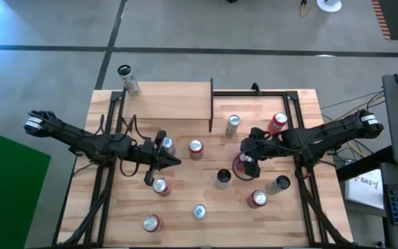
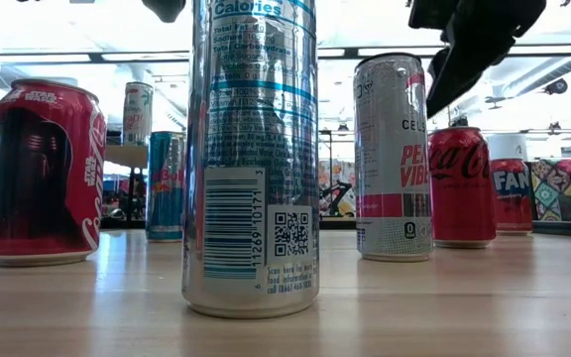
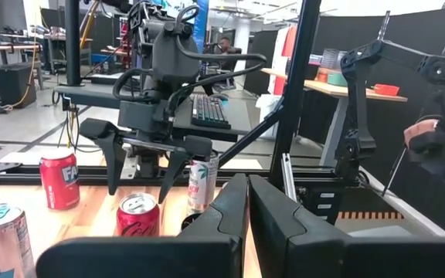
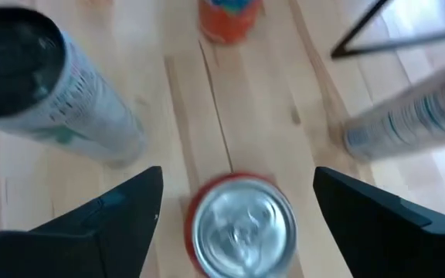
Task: Place canned beverage on shelf
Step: Put the red black soda can on the shelf
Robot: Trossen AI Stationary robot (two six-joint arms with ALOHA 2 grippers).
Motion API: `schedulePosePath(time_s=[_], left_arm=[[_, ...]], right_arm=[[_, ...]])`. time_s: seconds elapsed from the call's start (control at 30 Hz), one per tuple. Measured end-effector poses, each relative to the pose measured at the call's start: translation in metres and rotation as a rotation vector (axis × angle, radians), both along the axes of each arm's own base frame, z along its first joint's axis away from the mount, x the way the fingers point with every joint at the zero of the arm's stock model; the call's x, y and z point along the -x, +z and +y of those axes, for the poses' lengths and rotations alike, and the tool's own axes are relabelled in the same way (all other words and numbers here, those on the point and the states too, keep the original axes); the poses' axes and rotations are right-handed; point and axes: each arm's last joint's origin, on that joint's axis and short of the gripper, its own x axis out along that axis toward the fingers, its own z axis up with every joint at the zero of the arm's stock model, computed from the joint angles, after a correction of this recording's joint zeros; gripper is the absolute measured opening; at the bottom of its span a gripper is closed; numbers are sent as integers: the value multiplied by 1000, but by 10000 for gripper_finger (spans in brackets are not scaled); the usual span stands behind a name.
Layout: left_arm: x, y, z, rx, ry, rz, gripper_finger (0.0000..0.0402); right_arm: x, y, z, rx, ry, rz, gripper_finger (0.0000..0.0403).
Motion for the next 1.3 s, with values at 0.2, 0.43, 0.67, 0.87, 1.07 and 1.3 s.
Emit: schedulePosePath(time_s=[0.2, 0.43, 0.67, 0.87, 1.07, 1.3], left_arm=[[0, 0, 0, -2, 0, 0, 0], [0, 0, 0, -3, 0, 1, 0], [0, -1, 0, -4, 0, 2, 0], [0, -1, 0, -5, 0, 3, 0], [0, -1, 0, -5, 0, 3, 0], [0, -1, 0, -5, 0, 3, 0]], right_arm=[[6, 1, -1, -15, -49, 76, 325], [7, -2, -1, -59, -80, 85, 331], [7, -8, -1, -55, -80, 109, 343], [0, -22, 3, -35, -68, 175, 343], [-11, -40, 4, -4, -86, 246, 345], [-20, -50, 5, 21, -93, 286, 328]])
